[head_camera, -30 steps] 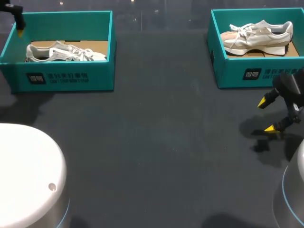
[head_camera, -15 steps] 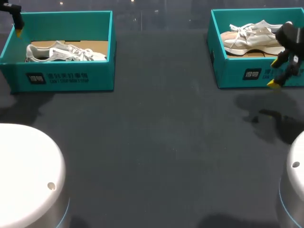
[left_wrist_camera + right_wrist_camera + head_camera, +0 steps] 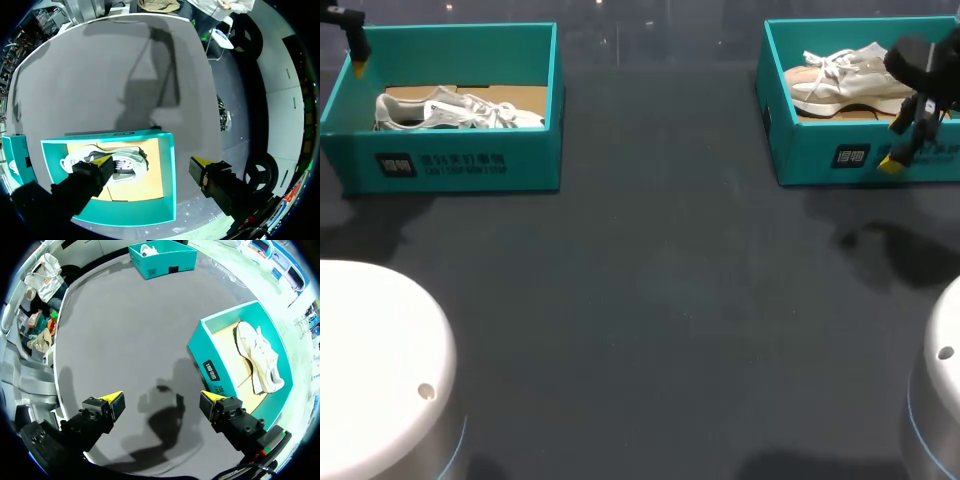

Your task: Take the shoe out of the shoebox, open the shoe tongue, remove and reinsert the insole, then place the shoe into the shoebox

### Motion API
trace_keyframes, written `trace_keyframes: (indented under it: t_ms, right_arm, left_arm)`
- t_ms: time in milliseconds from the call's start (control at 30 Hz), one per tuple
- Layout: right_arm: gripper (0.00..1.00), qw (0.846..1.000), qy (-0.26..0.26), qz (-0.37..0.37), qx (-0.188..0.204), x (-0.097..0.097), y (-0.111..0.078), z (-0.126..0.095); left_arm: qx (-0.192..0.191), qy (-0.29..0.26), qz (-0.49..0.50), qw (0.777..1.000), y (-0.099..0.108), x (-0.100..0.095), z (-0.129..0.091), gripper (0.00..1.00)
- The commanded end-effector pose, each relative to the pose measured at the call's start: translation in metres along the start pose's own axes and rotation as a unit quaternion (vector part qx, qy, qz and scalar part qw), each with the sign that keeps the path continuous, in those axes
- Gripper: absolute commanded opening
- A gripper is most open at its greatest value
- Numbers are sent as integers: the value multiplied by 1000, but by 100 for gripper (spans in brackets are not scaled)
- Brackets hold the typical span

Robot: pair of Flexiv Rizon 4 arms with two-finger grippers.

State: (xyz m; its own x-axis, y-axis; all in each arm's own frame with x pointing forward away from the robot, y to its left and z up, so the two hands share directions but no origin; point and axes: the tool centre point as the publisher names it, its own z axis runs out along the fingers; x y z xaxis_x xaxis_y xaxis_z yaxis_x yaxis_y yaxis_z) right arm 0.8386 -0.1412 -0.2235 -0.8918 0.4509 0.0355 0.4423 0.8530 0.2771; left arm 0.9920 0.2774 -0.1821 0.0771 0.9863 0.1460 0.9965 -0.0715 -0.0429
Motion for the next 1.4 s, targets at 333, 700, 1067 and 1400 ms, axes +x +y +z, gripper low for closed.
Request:
trace_keyframes:
  t_ms: [333, 700, 1067, 1400]
  right_arm:
    - [100, 955, 24, 274, 110, -119, -12, -48]
    - [100, 955, 24, 274, 110, -119, -12, -48]
    - [100, 848, -121, 494, 145, -200, 8, -54]
    - [100, 848, -121, 494, 145, -200, 8, -54]
  left_arm:
    - [-2, 1, 1, 1000, -2, 0, 0, 100]
    - [-2, 1, 1, 1000, -2, 0, 0, 100]
    - [-2, 1, 1, 1000, -2, 0, 0, 100]
    - [-2, 1, 1, 1000, -2, 0, 0, 100]
